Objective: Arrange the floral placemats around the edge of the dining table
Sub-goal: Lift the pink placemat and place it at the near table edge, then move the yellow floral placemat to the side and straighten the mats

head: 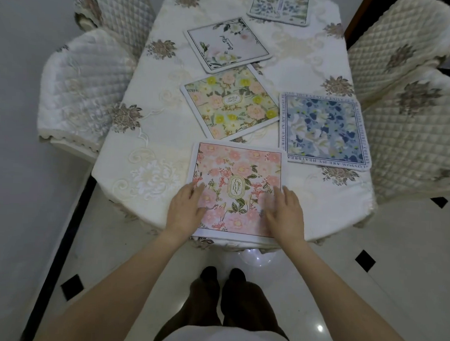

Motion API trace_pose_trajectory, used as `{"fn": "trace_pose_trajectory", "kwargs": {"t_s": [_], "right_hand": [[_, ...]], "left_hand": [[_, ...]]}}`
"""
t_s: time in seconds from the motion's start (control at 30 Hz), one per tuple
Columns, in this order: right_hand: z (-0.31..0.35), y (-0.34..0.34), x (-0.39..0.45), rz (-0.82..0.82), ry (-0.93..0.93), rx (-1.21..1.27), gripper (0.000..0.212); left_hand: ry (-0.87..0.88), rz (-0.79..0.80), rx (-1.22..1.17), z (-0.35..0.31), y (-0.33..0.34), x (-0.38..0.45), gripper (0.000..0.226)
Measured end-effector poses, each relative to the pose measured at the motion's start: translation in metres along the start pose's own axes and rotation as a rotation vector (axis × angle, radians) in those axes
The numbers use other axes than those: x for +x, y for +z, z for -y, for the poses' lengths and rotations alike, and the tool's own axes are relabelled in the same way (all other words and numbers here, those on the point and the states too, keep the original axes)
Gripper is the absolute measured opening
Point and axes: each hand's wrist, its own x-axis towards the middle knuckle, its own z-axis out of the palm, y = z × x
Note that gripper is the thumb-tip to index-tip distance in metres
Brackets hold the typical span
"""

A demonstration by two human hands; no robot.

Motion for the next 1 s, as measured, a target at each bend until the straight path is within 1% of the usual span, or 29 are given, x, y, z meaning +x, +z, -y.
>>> {"fn": "trace_pose_trajectory", "kwargs": {"t_s": [0.07,0.17,0.23,0.4,0.57,0.73,0.87,1.0], "right_hand": [[0.003,0.007,0.004,0.112,-0.087,-0.076,0.063],[0.004,0.016,0.008,0.211,-0.166,-0.117,0.065],[0.002,0.018,0.010,0.241,-0.197,-0.121,0.067],[-0.001,0.016,0.014,0.287,-0.182,-0.112,0.070],[0.009,0.000,0.023,0.302,-0.200,-0.131,0.062],[0.019,-0.022,0.051,0.298,-0.199,-0.038,0.060],[0.030,-0.042,0.081,0.229,-0.254,-0.008,0.060],[0.045,-0.052,0.115,0.168,-0.253,0.019,0.060]], "left_hand": [[0.071,0.065,0.056,-0.003,0.007,0.002,0.062],[0.086,0.125,0.133,-0.007,0.018,0.004,0.064],[0.073,0.148,0.158,-0.009,0.022,0.004,0.065],[0.035,0.167,0.142,-0.012,0.021,0.006,0.064],[-0.037,0.195,0.058,-0.027,0.006,0.014,0.059],[-0.086,0.112,-0.066,-0.048,-0.017,0.032,0.055],[-0.101,0.004,-0.132,-0.061,-0.036,0.056,0.054],[-0.136,-0.072,-0.208,-0.061,-0.051,0.088,0.052]]}}
